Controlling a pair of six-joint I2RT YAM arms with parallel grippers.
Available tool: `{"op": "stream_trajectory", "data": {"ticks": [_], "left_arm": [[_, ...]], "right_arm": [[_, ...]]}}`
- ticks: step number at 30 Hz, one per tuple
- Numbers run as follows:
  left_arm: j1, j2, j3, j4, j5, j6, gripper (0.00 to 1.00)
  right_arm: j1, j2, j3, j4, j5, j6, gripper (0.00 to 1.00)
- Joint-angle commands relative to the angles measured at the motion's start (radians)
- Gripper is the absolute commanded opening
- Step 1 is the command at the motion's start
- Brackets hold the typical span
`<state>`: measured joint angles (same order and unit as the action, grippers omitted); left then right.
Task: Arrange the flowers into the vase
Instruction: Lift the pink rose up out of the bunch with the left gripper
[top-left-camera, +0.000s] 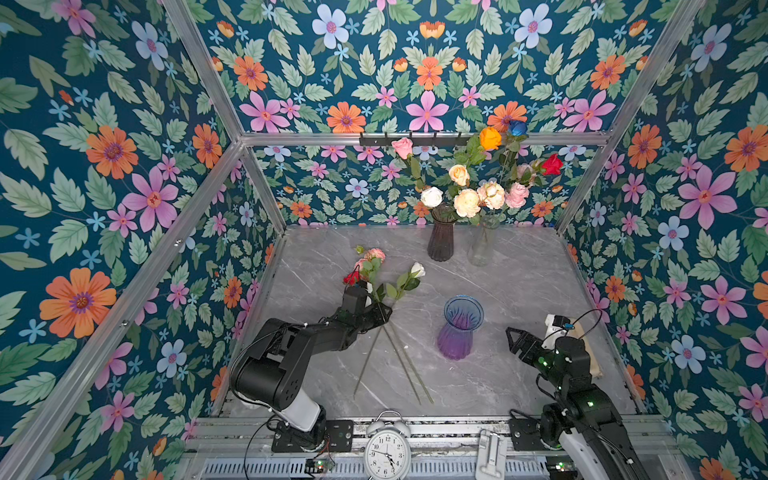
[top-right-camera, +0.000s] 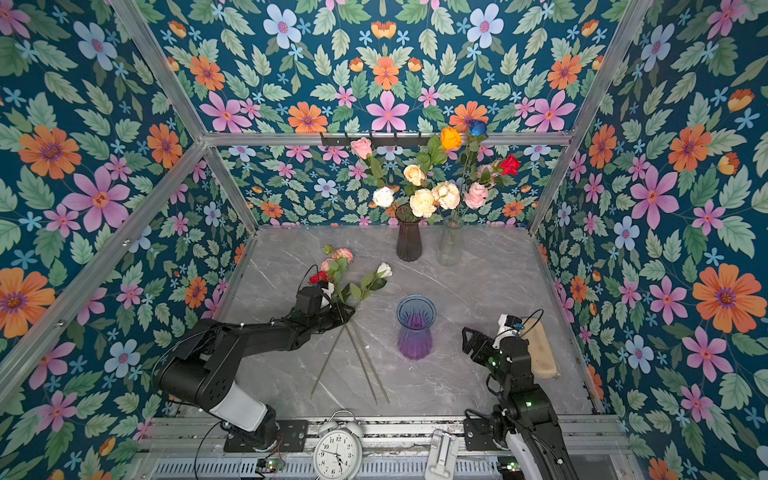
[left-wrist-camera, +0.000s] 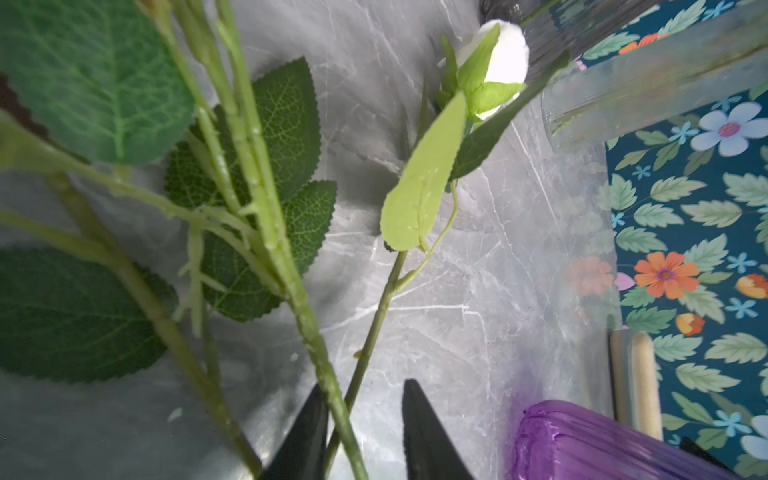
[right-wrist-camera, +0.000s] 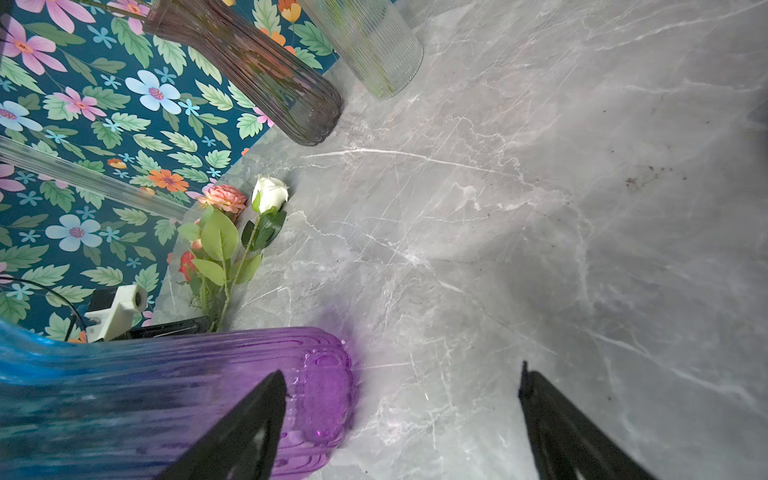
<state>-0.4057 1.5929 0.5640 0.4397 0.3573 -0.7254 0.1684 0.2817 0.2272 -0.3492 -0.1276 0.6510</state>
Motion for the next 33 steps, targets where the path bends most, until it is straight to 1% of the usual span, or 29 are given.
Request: {"op": "stream_trajectory", "data": {"ticks": [1,5,7,13,18,21,26,29,33], "left_arm": [[0.004,-0.003,-0.004,0.054,0.015,-0.013,0.19],[0.008,-0.027,0.003,0.045,0.017,-0.012,0.04],[0.009,-0.046,0.010,0.028,0.013,-0.006,0.00],[0.010,-0.140,0.013,-0.016,-0.004,0.011,0.00],[0.011,-0.274,-0.003,-0.009,0.000,0.012,0.00],[0.011,-0.380,-0.036,0.053,0.001,0.014,0.00],[0.011,-0.538,-0.088,0.223,0.008,-0.018,0.00],[0.010,-0.607,-0.080,0.284,0.034,-0.028,0.00],[0.011,-0.662,-0.053,0.372,0.070,-0.065,0.00]], "right_arm": [[0.001,0.000,0.002,0.001,0.002,0.002,0.89],[0.001,-0.006,0.001,-0.002,0.006,0.002,0.89],[0.000,-0.007,0.001,-0.004,0.006,0.004,0.89],[0.001,-0.009,0.001,-0.004,0.007,0.003,0.89],[0.000,-0.009,0.001,-0.004,0.009,0.003,0.89],[0.000,-0.009,0.001,-0.006,0.006,0.004,0.88],[0.001,-0.012,-0.001,-0.004,0.006,0.004,0.88],[0.001,-0.012,0.000,-0.004,0.006,0.004,0.88],[0.001,-0.012,0.000,-0.004,0.004,0.003,0.88]]}}
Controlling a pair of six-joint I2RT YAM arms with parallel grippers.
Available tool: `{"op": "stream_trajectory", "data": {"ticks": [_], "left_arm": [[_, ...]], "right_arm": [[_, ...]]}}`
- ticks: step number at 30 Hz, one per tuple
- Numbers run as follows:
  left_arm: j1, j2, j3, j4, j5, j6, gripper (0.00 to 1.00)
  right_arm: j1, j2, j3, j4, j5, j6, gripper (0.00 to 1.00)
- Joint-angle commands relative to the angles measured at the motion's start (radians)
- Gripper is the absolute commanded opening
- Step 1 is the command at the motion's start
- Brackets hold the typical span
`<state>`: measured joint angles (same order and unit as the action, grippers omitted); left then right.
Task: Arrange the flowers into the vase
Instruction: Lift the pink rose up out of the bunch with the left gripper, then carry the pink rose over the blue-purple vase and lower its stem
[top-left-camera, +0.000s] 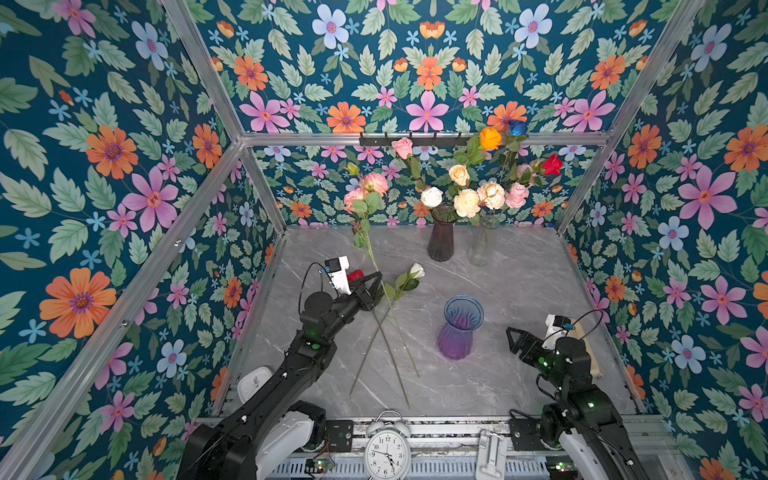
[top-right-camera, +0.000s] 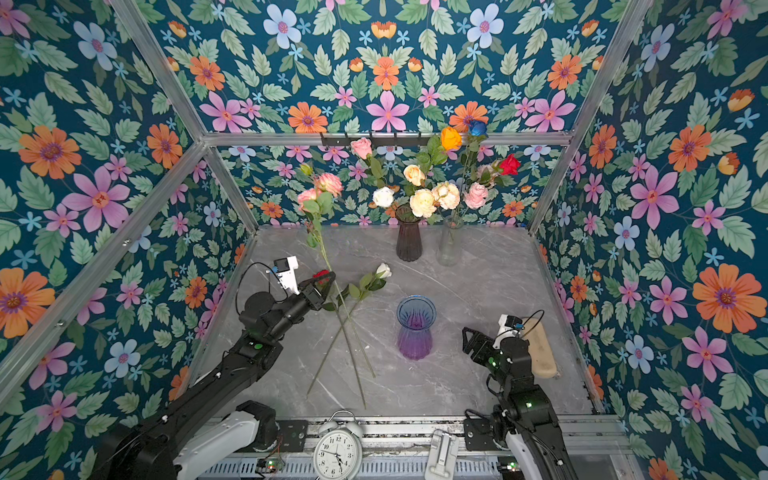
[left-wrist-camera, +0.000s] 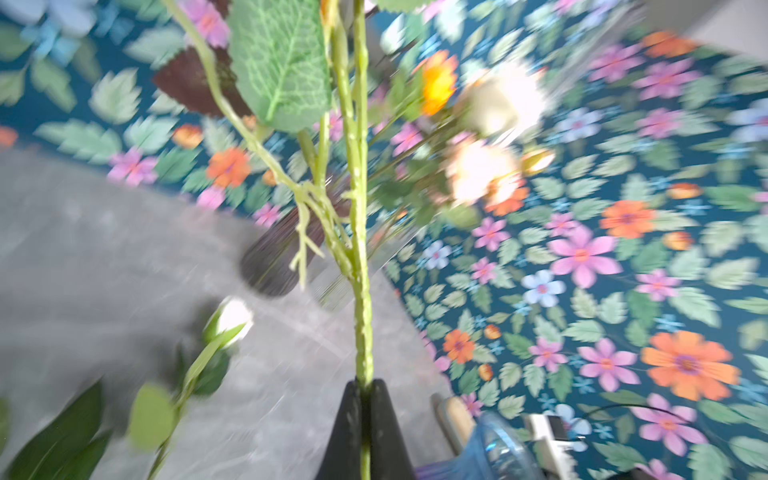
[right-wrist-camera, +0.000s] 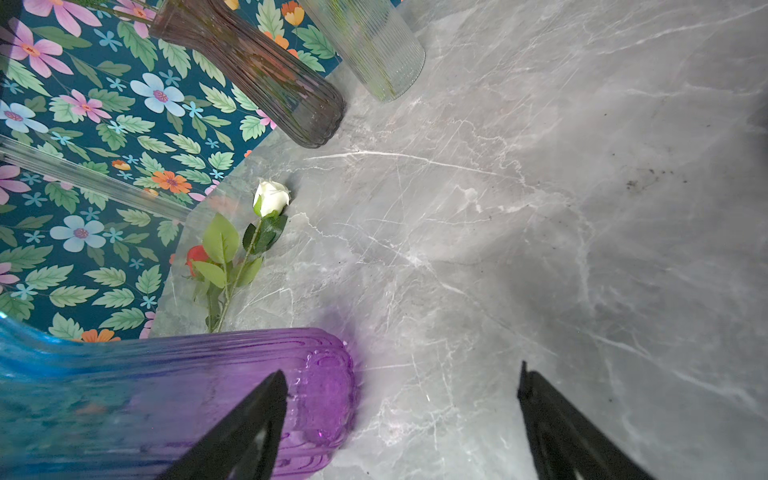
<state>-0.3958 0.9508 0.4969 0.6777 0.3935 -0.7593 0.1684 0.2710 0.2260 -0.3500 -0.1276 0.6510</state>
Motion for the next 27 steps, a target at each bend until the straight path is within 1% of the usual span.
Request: {"op": "stream_trajectory", "data": {"ticks": [1,7,10,12,14,16,19,21,24,27], "left_arm": [[0.000,-0.028,0.020,0.168,0.042,-0.048,0.00],[-0.010,-0.016,0.058,0.414,0.087,-0.170,0.00],[-0.039,0.024,0.106,0.505,0.097,-0.189,0.00],[-0.074,0.051,0.147,0.527,0.099,-0.158,0.00],[-0.119,0.075,0.185,0.538,0.097,-0.098,0.00],[-0.180,0.100,0.220,0.545,0.090,-0.009,0.00],[-0.240,0.146,0.265,0.555,0.102,0.072,0.00],[-0.257,0.182,0.286,0.597,0.119,0.080,0.00],[-0.269,0.230,0.298,0.687,0.130,0.060,0.00],[-0.272,0.258,0.318,0.702,0.133,0.058,0.00]], "right_arm": [[0.000,-0.001,0.000,-0.003,0.004,0.004,0.88],[0.001,-0.002,-0.001,-0.001,0.002,0.003,0.88],[0.000,-0.001,-0.002,-0.003,0.001,0.004,0.88],[0.001,-0.001,-0.001,-0.002,0.002,0.004,0.88],[0.001,-0.001,-0.001,-0.003,0.002,0.004,0.88],[0.001,-0.002,-0.002,-0.001,0.003,0.004,0.88],[0.000,-0.001,0.000,-0.003,0.003,0.004,0.88],[0.000,-0.003,0.000,-0.003,0.001,0.004,0.88],[0.000,-0.006,-0.001,-0.005,0.002,0.004,0.88],[0.001,-0.008,-0.001,-0.004,0.000,0.004,0.88]]}}
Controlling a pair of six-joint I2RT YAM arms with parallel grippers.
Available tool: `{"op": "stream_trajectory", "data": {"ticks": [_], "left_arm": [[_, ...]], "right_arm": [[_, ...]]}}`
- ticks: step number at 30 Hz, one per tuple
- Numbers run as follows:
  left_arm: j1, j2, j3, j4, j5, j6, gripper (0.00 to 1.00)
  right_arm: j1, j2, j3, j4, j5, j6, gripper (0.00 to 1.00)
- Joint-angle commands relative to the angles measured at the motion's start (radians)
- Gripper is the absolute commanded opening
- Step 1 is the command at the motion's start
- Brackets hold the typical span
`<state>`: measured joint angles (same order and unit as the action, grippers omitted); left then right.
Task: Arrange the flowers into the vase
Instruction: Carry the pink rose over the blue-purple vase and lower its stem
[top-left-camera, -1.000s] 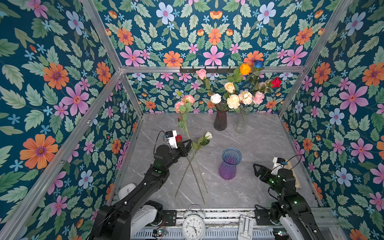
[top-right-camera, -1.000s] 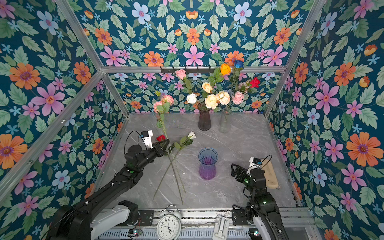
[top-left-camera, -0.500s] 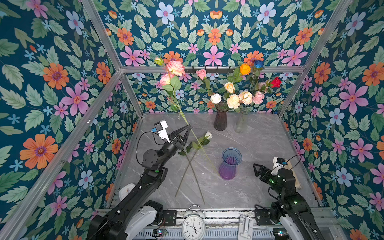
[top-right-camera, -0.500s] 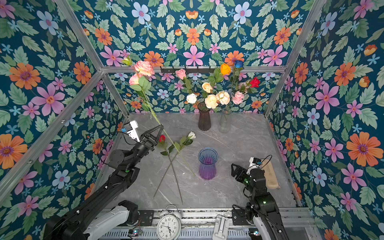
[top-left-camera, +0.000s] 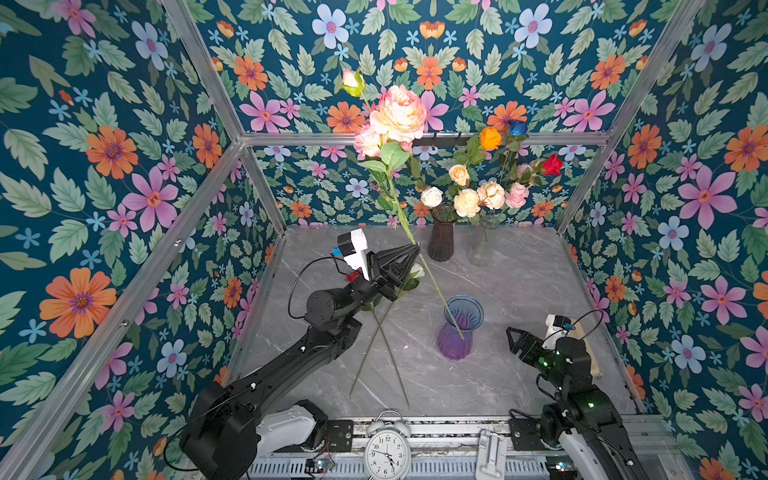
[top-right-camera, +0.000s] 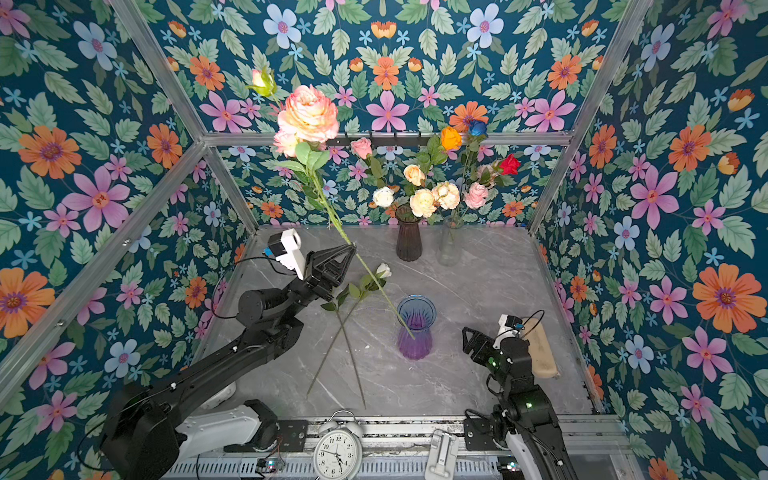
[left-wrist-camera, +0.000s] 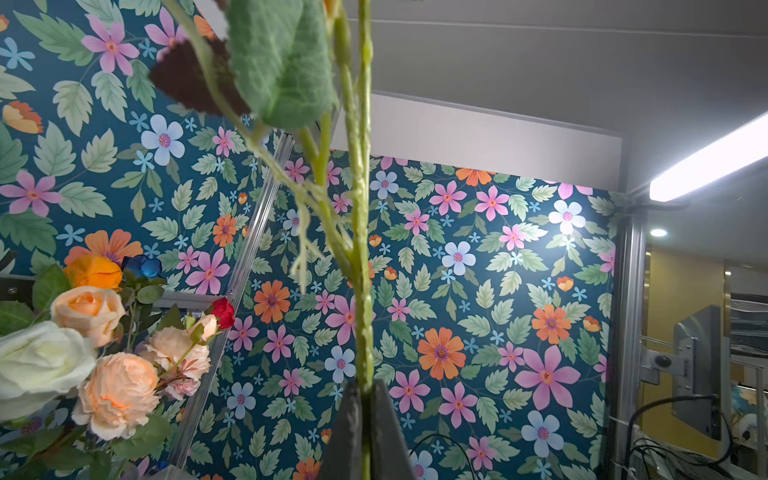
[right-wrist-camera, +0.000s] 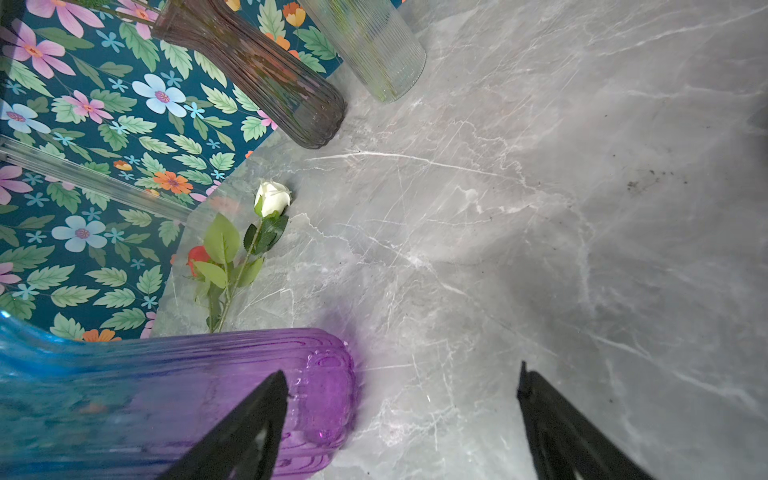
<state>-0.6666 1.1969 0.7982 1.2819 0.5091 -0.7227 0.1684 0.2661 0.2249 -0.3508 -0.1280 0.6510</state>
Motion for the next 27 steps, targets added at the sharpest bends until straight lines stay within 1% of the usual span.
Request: {"op": "stream_trajectory", "data": {"ticks": [1,4,8,10,15,19,27], "left_arm": [[-0.004,0.020,0.024,0.099,0.019,0.022,0.00],[-0.007,0.038,0.043,0.111,0.017,0.018,0.00],[-0.007,0.059,0.055,0.168,0.008,-0.005,0.00],[-0.007,0.064,0.069,0.163,0.013,-0.003,0.00],[-0.007,0.061,0.079,0.114,0.023,0.041,0.00],[-0.007,0.055,0.055,0.084,0.017,0.086,0.00],[-0.008,0.089,-0.003,0.049,0.031,0.137,0.00]], "right_arm": [[0.001,-0.003,0.000,-0.004,0.001,0.003,0.88],[0.001,-0.003,0.000,-0.003,-0.002,0.004,0.88],[0.000,-0.003,-0.001,-0.001,-0.002,0.001,0.88],[0.000,-0.002,-0.001,0.001,-0.002,0.000,0.88],[0.000,-0.002,-0.001,0.001,-0.004,0.001,0.88],[0.000,-0.002,-0.001,0.000,-0.004,0.001,0.88],[0.000,-0.001,-0.001,0.000,-0.006,0.001,0.88]]}}
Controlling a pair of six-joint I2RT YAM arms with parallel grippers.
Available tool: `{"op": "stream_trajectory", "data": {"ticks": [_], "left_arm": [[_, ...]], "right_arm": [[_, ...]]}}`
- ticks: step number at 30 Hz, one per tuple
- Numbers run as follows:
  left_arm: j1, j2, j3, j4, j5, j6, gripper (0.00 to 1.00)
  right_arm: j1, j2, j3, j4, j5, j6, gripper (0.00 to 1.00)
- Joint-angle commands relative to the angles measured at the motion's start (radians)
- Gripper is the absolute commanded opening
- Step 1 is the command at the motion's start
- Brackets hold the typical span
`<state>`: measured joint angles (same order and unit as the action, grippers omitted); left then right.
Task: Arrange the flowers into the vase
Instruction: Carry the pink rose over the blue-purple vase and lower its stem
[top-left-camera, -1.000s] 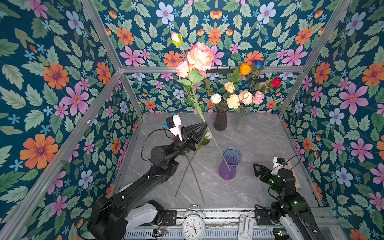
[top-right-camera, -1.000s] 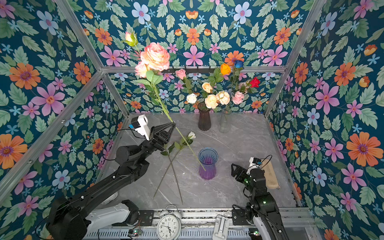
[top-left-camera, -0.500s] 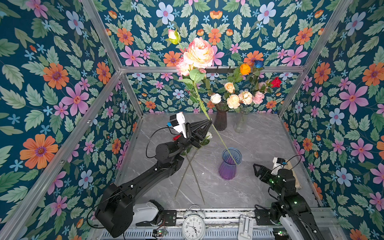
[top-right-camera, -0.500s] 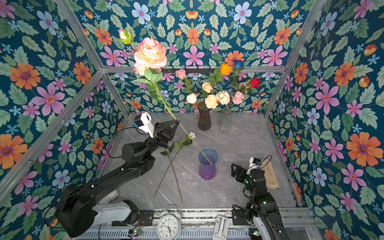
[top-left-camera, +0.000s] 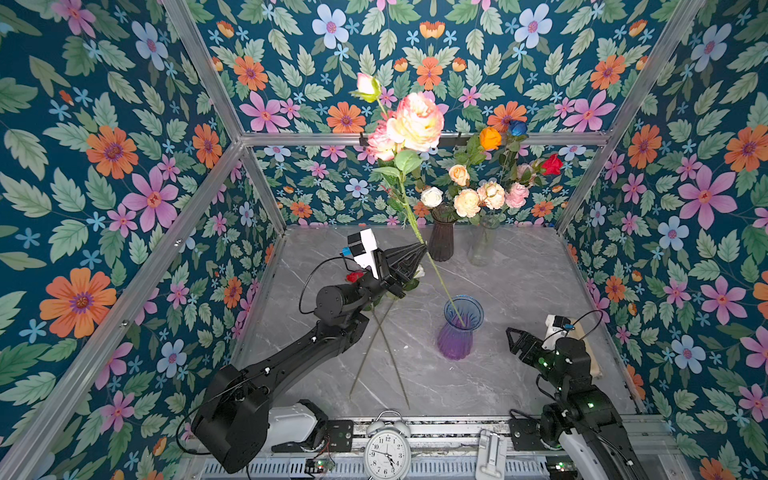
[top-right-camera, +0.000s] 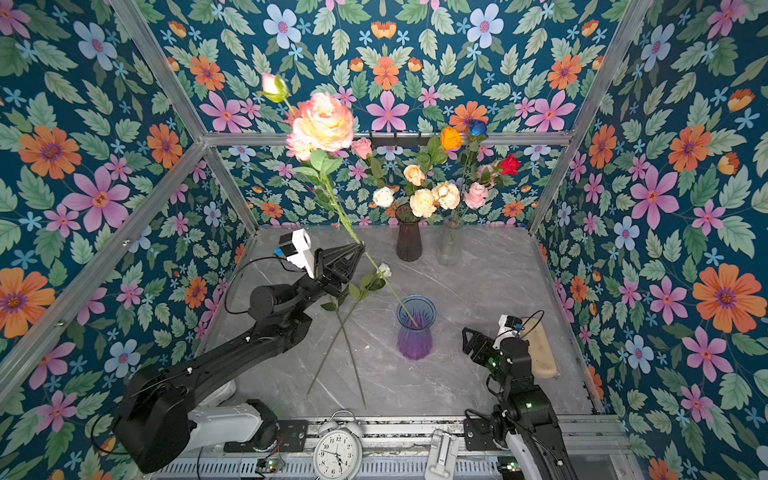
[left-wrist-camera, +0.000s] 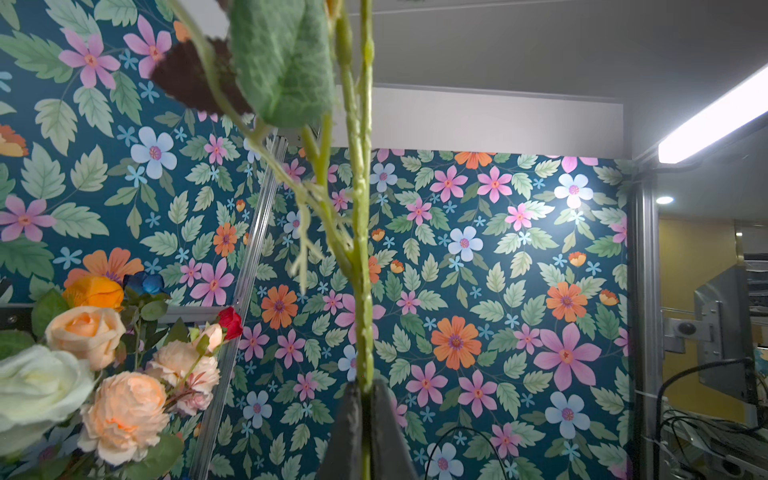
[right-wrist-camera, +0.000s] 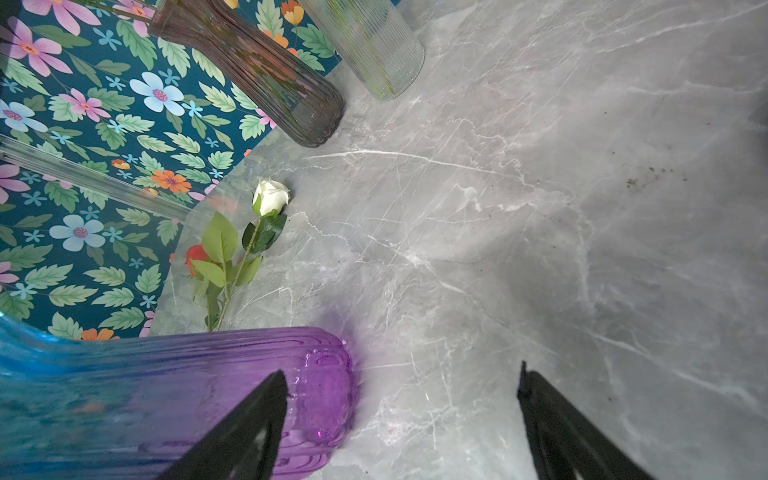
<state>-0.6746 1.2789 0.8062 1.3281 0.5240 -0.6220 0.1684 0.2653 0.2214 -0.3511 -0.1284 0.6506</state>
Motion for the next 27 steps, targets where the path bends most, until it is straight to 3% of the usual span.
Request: {"op": "stream_trajectory", "data": {"ticks": [1,12,18,21,24,27], "left_arm": [[0.000,0.012,-0.017,-0.002,0.017,0.040,0.00],[-0.096,0.074,-0.085,-0.112,-0.016,0.146,0.00],[-0.168,0.097,-0.107,-0.177,-0.040,0.194,0.12],[-0.187,0.081,-0.115,-0.247,-0.062,0.233,0.27],[-0.187,0.035,-0.136,-0.343,-0.133,0.272,0.57],[-0.186,-0.040,-0.155,-0.506,-0.286,0.333,0.65]], "right_arm": [[0.000,-0.002,0.003,0.001,-0.005,0.001,0.88],[0.000,-0.004,0.002,-0.002,-0.005,0.002,0.88],[0.001,-0.003,0.001,0.001,-0.002,0.003,0.88],[0.001,-0.003,0.002,-0.002,-0.004,0.003,0.88],[0.001,-0.005,0.002,-0.001,-0.004,0.002,0.88],[0.000,-0.005,0.001,0.000,-0.005,0.002,0.88]]}}
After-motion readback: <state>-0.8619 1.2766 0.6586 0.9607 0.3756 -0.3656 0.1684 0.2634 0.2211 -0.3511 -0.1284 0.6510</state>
